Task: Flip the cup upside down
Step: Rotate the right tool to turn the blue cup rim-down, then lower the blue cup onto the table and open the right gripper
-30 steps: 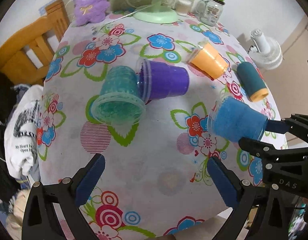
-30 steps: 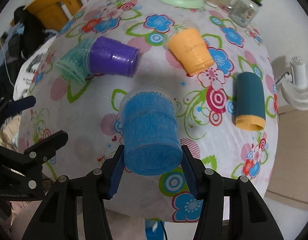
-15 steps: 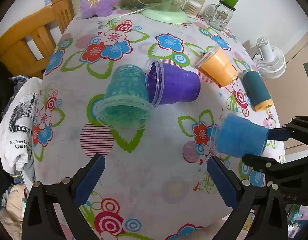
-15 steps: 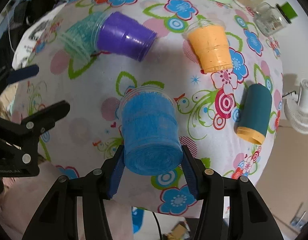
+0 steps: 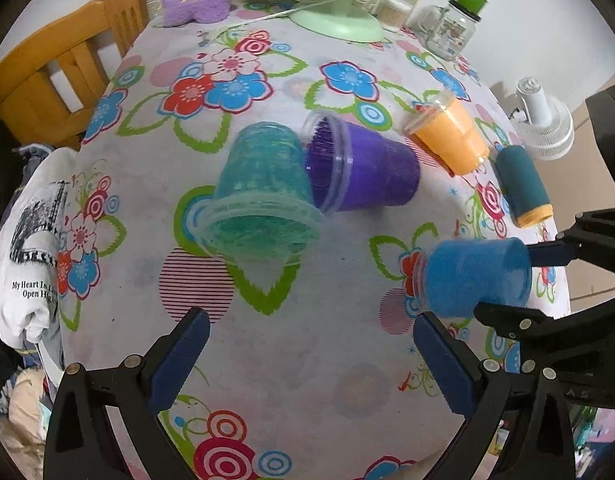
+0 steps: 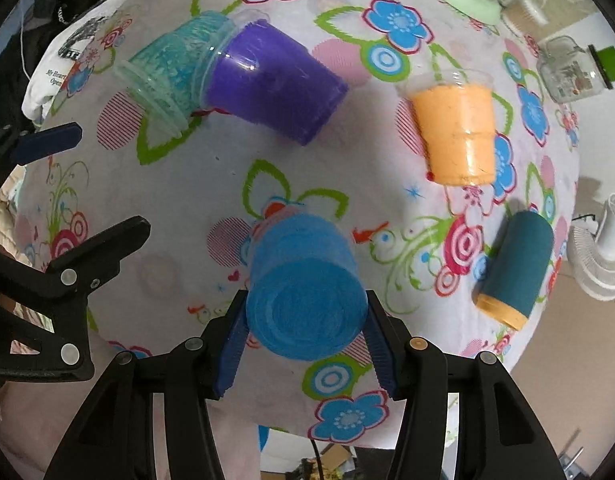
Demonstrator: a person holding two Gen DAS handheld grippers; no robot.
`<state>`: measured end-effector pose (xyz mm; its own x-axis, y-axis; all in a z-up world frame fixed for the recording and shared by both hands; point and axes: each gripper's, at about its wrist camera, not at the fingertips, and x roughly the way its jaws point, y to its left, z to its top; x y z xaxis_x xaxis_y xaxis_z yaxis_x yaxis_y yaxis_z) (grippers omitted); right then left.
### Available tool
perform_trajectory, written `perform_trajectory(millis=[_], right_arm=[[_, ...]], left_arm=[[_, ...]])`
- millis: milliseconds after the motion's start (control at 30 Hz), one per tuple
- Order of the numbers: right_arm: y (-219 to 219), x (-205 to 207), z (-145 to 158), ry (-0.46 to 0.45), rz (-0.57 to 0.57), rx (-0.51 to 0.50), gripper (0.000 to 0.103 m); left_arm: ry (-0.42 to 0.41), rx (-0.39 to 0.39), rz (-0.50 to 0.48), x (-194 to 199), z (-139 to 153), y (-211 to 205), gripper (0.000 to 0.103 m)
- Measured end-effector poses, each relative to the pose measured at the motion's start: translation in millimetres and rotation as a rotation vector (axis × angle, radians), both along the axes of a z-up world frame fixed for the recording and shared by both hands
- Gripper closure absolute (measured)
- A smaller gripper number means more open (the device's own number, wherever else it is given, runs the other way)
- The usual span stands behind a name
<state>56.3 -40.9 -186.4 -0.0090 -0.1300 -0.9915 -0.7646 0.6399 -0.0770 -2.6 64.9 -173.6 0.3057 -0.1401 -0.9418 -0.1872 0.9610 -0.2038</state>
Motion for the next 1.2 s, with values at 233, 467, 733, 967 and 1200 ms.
perform_trajectory(millis=[233,467,733,967,1200], right_arm=[[4.1,7.3,5.8,-0.015,-0.043,0.079,0.043],[-0.9,8.3,22.7,-0.146,-0.12,0.161,0.022],[-20.4,-4.8,43.7,-0.257,-0.256,0.265,0.01],[-42.8,-16.0,57.1,-0.311,-0.354,0.315,0.009],[-70.7,-16.8,72.5,-0.335,-0.424,0.386,0.009]], left_arm=[[0.008,-0.014,0.03,-2.0,-1.8,11.6,0.0],[-0.001,-0.048,0.013,-0.6,10.8,12.4,0.0],[-0.028,0.008,-0.03,-4.4,32.7,14.7,0.0],[-0.041,0.053,-0.044,-6.3,48.5,12.3,0.0],[-0.076,0.1,-0.035,-3.1,70.8,-2.5,0.0]])
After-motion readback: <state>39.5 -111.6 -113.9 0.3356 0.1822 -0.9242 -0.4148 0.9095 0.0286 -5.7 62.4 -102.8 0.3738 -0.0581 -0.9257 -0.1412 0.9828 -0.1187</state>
